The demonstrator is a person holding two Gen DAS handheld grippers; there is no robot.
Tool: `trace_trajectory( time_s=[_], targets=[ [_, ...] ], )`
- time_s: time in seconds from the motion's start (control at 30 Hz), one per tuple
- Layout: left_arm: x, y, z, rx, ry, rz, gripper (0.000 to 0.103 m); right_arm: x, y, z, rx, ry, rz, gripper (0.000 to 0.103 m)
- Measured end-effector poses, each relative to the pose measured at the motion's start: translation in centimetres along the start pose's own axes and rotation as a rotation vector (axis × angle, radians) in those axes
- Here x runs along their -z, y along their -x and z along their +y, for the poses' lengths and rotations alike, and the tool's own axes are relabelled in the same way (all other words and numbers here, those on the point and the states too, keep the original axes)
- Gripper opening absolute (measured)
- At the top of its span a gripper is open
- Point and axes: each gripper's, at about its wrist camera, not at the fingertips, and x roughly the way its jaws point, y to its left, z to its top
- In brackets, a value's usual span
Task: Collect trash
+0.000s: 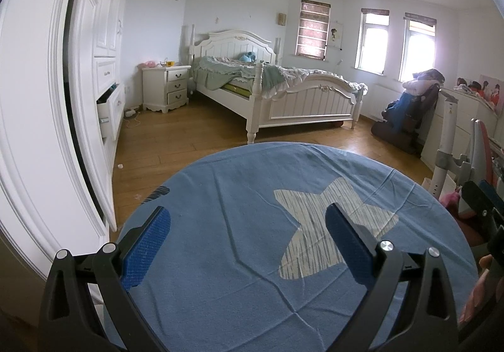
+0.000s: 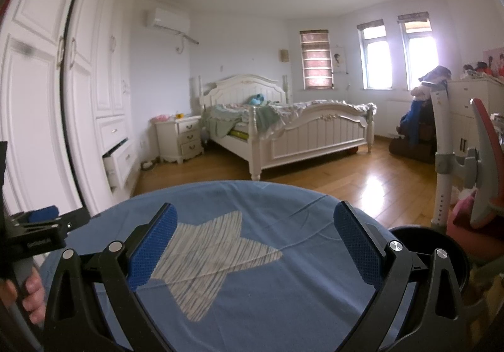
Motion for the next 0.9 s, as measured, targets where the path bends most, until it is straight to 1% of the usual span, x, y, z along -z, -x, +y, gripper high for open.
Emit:
trace_trajectory(
  time_s=[0.9],
  targets=[
    [-0.02, 0.16, 0.14, -0.002, 0.001, -0.003, 0.098, -0.14, 0.07, -0.31, -0.002, 0.004, 0.003, 0.098]
  ],
)
